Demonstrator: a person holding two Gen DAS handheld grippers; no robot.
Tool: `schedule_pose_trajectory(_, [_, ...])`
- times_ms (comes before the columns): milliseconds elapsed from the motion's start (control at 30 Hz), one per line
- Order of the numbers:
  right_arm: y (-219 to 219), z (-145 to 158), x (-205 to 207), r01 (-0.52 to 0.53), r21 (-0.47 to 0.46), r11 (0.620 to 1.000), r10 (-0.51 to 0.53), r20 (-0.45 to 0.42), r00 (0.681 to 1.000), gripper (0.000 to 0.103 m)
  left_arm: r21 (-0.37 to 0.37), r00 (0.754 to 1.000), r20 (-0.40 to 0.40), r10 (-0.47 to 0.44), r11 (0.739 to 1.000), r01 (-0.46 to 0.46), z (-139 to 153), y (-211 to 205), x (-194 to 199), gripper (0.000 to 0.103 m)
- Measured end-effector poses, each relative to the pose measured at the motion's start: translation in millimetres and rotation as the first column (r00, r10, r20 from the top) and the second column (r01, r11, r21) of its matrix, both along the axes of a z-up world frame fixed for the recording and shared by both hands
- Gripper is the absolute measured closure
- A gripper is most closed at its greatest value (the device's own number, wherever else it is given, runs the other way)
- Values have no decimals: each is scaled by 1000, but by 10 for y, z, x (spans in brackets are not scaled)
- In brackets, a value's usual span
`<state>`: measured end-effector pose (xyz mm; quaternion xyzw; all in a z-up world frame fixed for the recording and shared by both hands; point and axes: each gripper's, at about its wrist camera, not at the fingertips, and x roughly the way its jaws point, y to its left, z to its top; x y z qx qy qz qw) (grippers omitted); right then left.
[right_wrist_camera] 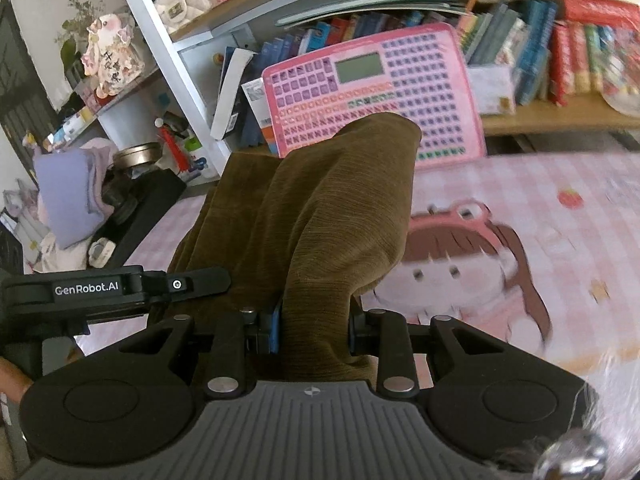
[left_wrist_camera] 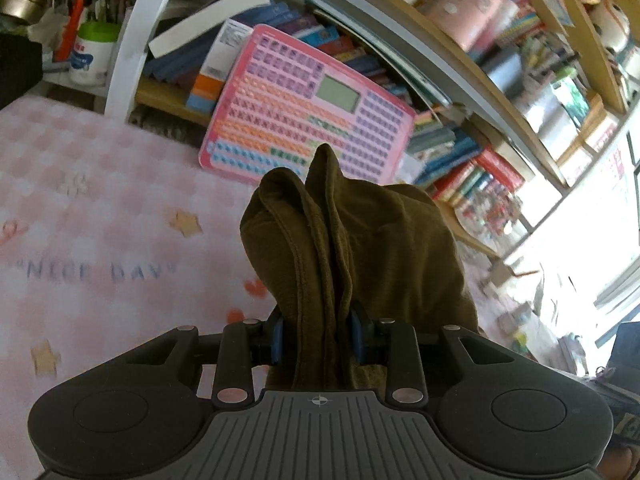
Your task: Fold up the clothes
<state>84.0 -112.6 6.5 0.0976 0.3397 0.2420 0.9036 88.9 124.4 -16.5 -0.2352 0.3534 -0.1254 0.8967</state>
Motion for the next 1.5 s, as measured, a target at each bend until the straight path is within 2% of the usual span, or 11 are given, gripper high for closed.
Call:
schedule_pose_trajectory(267, [498, -83, 808, -30, -61, 998, 32, 37, 999, 76, -15, 1000, -6, 10, 1000, -10, -223, 408, 698, 73])
schedule_pose_trajectory(467, [660, -247, 1174, -47, -83, 995, 51, 41, 998, 75, -31, 1000, -15, 2, 1000, -2, -439, 586, 1036, 73])
schedule_pose_trajectory(667, [672, -459, 1380, -42, -85, 995, 42, -9, 999, 74, -47, 999, -52, -1, 999, -2, -705, 640, 1174, 72])
schedule_pose_trajectory(733, [662, -571, 1445, -28, -77, 997, 25, -42, 999, 70, -51, 998, -64, 0, 999, -3, -788, 649, 1211, 70])
schedule_pose_trajectory(900, [572, -703, 1484, 21, -16, 1000, -22, -78, 997, 66, -45, 998, -60, 0, 999, -3, -823, 655, 1234, 66])
schedule_pose_trajectory(1000, [566, -690, 1473, 38, -20, 999, -39, -83, 996, 56, -28, 998, -64, 8, 1000, -10, -784, 646, 1227, 62])
schedule_pose_trajectory(1033, [565, -666, 1453, 44, -30, 999, -47, -78, 996, 54, -17, 998, -64, 14, 1000, -15, -759, 640, 1218, 60])
schedule_pose_trajectory(1100, [557, -609, 1398, 64, -56, 996, -68, -64, 996, 40, 34, 999, -40, 33, 999, -31, -663, 617, 1158, 51])
schedule_pose_trajectory(1233, [506, -470, 1229, 122, -90, 988, -123, -8, 992, 35, 153, 998, 46, 39, 987, -45, -435, 539, 951, 47])
schedule_pose_trajectory(1433, [476, -305, 798, 241, -163, 957, -224, 119, 967, 26, 340, 989, 135, 54, 935, -98, -230, 338, 527, 34])
schedule_pose_trajectory(1500, [494, -286, 670, 262, -190, 946, -236, 147, 961, 22, 385, 988, 146, 58, 916, -111, -216, 255, 387, 19])
